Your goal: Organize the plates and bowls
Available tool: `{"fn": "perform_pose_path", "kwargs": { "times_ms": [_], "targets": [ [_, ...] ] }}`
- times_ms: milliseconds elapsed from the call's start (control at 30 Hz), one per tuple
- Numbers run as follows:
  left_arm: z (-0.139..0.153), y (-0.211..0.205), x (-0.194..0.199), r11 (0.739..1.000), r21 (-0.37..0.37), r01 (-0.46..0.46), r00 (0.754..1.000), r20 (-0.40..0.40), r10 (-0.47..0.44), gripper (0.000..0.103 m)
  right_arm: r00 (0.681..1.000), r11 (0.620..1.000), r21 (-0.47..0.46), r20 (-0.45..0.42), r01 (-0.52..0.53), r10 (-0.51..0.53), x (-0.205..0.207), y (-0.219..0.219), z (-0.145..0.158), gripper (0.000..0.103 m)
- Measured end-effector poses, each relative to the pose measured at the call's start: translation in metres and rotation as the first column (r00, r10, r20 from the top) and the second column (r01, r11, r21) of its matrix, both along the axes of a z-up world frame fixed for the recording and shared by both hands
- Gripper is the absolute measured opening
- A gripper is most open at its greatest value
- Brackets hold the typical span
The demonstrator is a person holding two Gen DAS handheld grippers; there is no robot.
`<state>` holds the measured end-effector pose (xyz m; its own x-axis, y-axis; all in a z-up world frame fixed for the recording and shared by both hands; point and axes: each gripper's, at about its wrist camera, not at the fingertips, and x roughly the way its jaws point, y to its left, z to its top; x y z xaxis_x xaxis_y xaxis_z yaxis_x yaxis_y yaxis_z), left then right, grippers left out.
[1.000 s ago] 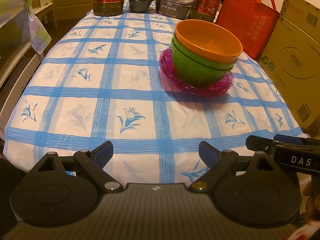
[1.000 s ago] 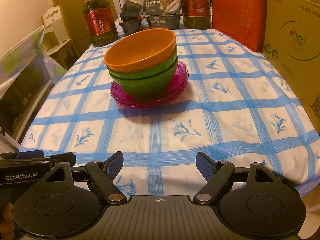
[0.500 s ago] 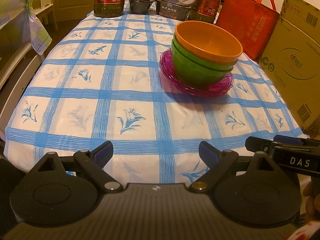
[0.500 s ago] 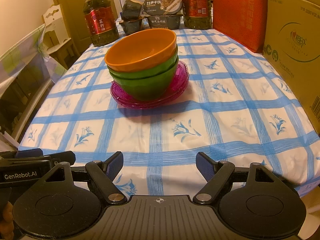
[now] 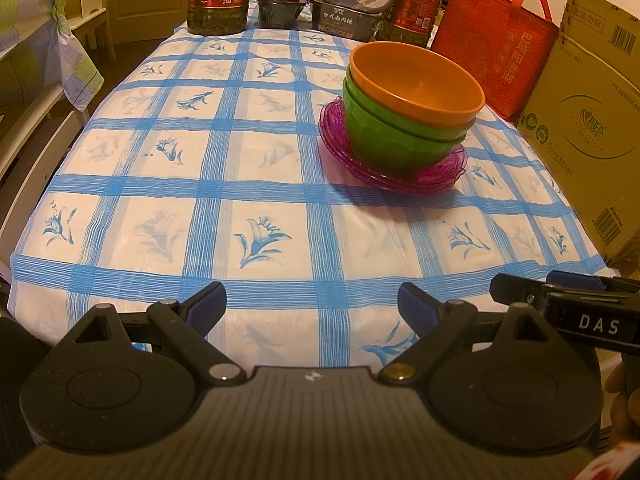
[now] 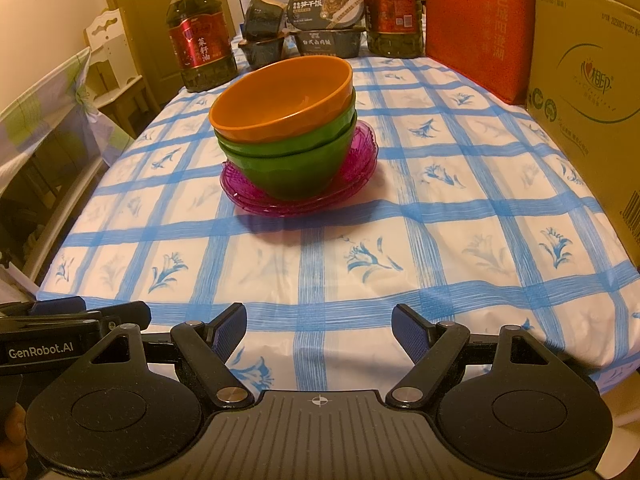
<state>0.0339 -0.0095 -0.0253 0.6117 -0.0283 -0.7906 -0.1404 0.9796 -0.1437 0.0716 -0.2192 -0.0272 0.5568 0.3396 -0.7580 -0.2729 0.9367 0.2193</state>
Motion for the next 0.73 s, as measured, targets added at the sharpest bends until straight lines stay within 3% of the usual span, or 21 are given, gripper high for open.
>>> {"fn": "perform_pose_path", "kwargs": {
  "times_ms": [733],
  "targets": [
    [0.0021,0.0002,0.0006,1.0,0.01,-0.006,1.0,0.009,0.006,0.092,1.0,1.0,-0.001,-0.005,-0.001,0.001,-0.0013,-0.001,-0.0029,0.079]
  ]
}}
